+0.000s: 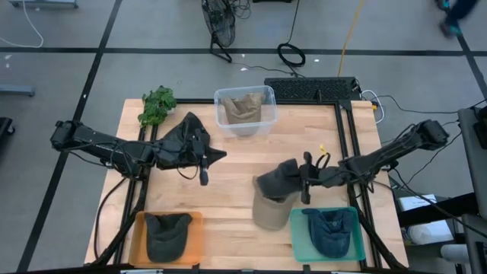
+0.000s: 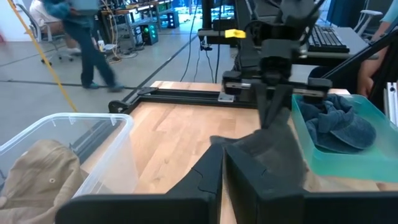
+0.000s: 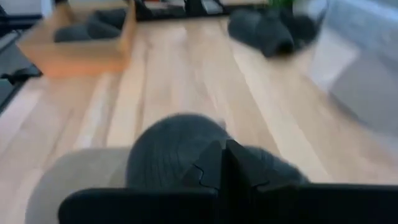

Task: Pick & Place hat
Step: Put the right black cap into the orange bin

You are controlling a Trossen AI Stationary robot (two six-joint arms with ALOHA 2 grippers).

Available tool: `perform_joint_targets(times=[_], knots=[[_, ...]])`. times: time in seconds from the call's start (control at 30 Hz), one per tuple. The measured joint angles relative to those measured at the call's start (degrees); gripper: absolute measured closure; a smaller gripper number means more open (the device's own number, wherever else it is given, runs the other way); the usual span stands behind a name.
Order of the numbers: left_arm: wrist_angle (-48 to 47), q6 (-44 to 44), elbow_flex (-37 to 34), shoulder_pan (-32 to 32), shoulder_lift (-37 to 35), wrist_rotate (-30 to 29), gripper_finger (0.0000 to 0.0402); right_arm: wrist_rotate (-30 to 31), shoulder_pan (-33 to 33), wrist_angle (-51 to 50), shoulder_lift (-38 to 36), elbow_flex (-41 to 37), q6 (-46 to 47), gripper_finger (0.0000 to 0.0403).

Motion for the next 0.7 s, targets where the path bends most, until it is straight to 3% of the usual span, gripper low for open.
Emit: perform_joint_targets(times=[0.2,0.43,0.6,0.7], knots=[[-0.02,-0.24,0.0,0.6,0.0,0.0,0.0376,0.37,-0.06,10.63,4.76,0.03,-8.09,0.0403],[-0.26,-0.7,0.0,0.58,0.0,0.07,0.0376,10.79,-0.08,-6.13,5.13,0.07,-0.14,0.0403],[-0.26,-1.59,0.0,0.6,0.0,0.09,0.0376,9.95,-0.88,-7.57,2.47,0.61,5.58,0.0388],[-0.26,-2.24,0.0,0.6,0.0,0.13,0.0376,4.4,-2.53,-7.17,0.46,3.65,9.54,0.036]])
